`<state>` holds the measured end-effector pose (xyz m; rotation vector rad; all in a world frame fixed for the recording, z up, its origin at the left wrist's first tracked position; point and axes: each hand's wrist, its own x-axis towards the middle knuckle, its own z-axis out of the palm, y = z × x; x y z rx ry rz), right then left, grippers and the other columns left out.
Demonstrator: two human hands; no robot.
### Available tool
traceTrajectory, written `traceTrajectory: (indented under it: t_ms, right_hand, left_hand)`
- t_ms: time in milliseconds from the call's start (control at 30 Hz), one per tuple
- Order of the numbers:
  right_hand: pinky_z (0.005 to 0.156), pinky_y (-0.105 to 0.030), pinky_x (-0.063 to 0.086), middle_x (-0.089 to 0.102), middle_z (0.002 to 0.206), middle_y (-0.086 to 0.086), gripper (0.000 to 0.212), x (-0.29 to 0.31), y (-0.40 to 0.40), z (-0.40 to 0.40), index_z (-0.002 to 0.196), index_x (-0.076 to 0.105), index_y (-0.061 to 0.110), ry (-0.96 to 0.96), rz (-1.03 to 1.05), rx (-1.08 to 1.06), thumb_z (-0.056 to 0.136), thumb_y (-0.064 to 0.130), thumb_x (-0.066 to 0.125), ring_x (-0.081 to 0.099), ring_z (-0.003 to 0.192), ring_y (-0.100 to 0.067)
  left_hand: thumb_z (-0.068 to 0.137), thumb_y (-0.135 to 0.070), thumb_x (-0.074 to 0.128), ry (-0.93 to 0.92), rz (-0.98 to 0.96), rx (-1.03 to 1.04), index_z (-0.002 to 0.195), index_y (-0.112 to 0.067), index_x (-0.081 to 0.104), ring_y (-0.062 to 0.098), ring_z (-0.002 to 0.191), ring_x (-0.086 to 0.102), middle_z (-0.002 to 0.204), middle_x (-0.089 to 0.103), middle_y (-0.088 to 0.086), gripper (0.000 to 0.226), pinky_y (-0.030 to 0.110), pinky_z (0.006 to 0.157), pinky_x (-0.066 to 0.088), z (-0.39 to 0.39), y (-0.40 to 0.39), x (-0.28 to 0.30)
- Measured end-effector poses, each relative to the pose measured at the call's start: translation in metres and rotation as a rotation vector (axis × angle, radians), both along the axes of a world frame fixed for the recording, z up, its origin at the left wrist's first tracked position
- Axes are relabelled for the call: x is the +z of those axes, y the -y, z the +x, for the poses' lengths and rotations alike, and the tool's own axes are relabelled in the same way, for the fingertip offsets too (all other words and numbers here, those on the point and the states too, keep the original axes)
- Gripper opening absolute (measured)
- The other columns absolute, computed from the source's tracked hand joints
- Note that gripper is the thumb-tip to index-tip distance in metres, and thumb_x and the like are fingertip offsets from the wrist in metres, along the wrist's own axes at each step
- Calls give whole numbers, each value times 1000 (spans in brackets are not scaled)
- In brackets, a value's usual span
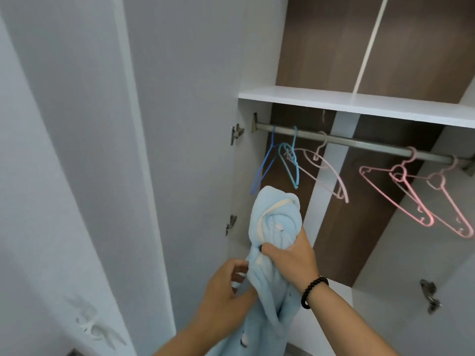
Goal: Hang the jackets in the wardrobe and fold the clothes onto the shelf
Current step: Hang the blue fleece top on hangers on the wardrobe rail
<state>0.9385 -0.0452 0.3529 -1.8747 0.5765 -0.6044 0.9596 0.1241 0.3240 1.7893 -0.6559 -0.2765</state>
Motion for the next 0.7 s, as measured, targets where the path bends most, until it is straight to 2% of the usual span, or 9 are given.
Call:
traceTrajectory:
  t_ms: [100, 167, 200, 300, 367, 433, 500, 600, 700]
  right_hand:
    - [71, -13, 43, 58, 104, 23, 60, 7, 18, -14, 114, 49, 36, 22, 12, -69, 65, 22, 80, 55, 95, 4]
    - [69, -9, 41, 57, 104, 25, 61, 13, 30, -23, 114, 48, 37, 47, 19, -108, 65, 21, 81, 54, 93, 8]
    - [69, -9, 41, 57, 104, 24, 62, 13, 37, -27, 114, 48, 37, 55, 23, -126, 65, 21, 81, 54, 93, 8]
    - [70, -13, 45, 61, 106, 18, 63, 16, 55, -38, 114, 49, 32, 77, 59, -158, 63, 24, 84, 58, 94, 3]
    - [77, -20, 51, 63, 107, 17, 61, 16, 69, -47, 112, 51, 34, 107, 104, -160, 62, 27, 85, 61, 96, 1]
    - [81, -25, 54, 65, 106, 15, 52, 21, 85, -59, 109, 53, 34, 127, 191, -156, 68, 27, 83, 63, 96, -2]
    - [84, -29, 55, 66, 105, 12, 45, 25, 103, -70, 110, 55, 31, 148, 282, -147, 73, 27, 80, 64, 98, -7]
    - [88, -35, 55, 63, 110, 7, 71, 26, 136, -89, 120, 52, 31, 133, 297, -161, 58, 39, 87, 63, 102, -11]
    - [89, -36, 54, 60, 114, 3, 100, 24, 170, -106, 129, 44, 35, 86, 325, -158, 43, 37, 95, 62, 105, -14]
  left_hand:
    - [73, -35, 67, -274, -172, -61, 109, -34, 62, 2, 98, 62, 105, 68, -15, 36, 21, 83, 50, -14, 23, 8]
    - [68, -40, 66, -364, -189, -136, 115, -34, 60, 7, 106, 62, 110, 68, -14, 48, 30, 92, 50, -17, 40, 12]
    - [73, -37, 69, -364, -160, -162, 117, -36, 57, 5, 104, 63, 110, 67, -15, 45, 28, 92, 51, -18, 50, 16]
    - [79, -27, 75, -248, 9, -185, 117, -39, 51, -8, 90, 62, 100, 66, -22, 47, 13, 75, 50, -18, 82, 28]
    - [78, -29, 76, -177, 79, -164, 111, -34, 54, -5, 86, 63, 96, 66, -18, 40, 15, 73, 52, -16, 105, 31]
    - [82, -29, 71, -172, 83, -162, 106, -29, 59, 1, 87, 65, 99, 69, -11, 26, 21, 74, 54, -18, 129, 32]
    - [89, -21, 65, -266, -24, -154, 105, -26, 63, 4, 85, 68, 99, 72, -6, 17, 18, 68, 53, -22, 150, 31]
    - [93, -12, 58, -470, -178, -87, 104, -19, 67, 10, 85, 71, 95, 74, 0, 16, 18, 62, 52, -27, 178, 34]
    - [94, -12, 57, -549, -264, -49, 107, -18, 68, 18, 93, 70, 99, 74, 3, 18, 27, 71, 53, -24, 205, 38]
